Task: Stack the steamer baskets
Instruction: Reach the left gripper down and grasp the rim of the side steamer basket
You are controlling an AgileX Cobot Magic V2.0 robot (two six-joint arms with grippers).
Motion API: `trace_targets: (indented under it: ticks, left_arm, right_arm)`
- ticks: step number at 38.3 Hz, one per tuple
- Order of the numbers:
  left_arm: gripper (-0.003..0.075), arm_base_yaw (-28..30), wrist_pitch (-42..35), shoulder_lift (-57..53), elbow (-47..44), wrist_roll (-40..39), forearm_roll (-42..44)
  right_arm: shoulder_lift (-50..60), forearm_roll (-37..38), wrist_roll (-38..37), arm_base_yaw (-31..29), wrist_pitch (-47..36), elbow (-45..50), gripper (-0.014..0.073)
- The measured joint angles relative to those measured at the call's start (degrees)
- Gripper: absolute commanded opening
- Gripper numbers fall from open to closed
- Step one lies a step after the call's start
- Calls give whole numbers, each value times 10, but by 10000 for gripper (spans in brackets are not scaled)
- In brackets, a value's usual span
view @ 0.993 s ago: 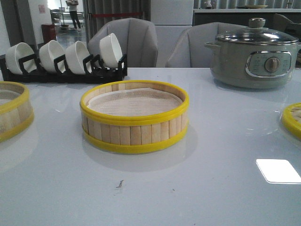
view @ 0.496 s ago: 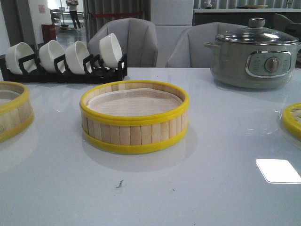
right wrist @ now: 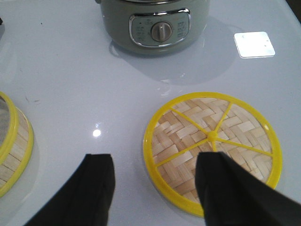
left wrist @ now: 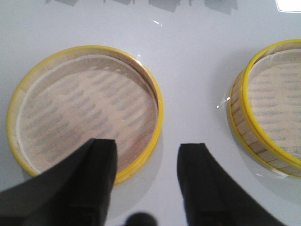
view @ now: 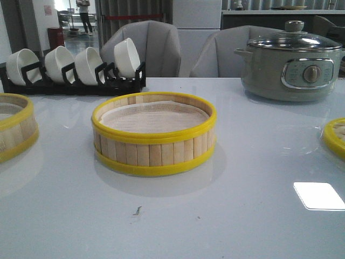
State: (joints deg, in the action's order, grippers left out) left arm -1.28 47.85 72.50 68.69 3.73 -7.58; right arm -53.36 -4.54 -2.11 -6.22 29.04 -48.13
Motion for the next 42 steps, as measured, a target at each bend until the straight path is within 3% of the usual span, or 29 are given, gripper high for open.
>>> trace_targets:
  ticks: [15, 42]
  left_arm:
    - [463, -58, -28, 125, 0, 23, -39]
    - [462, -60, -109, 308, 40, 23, 8]
  right_arm:
    - [0, 0, 0, 0, 1, 0, 497]
    - [0, 0, -1, 0, 1, 0, 497]
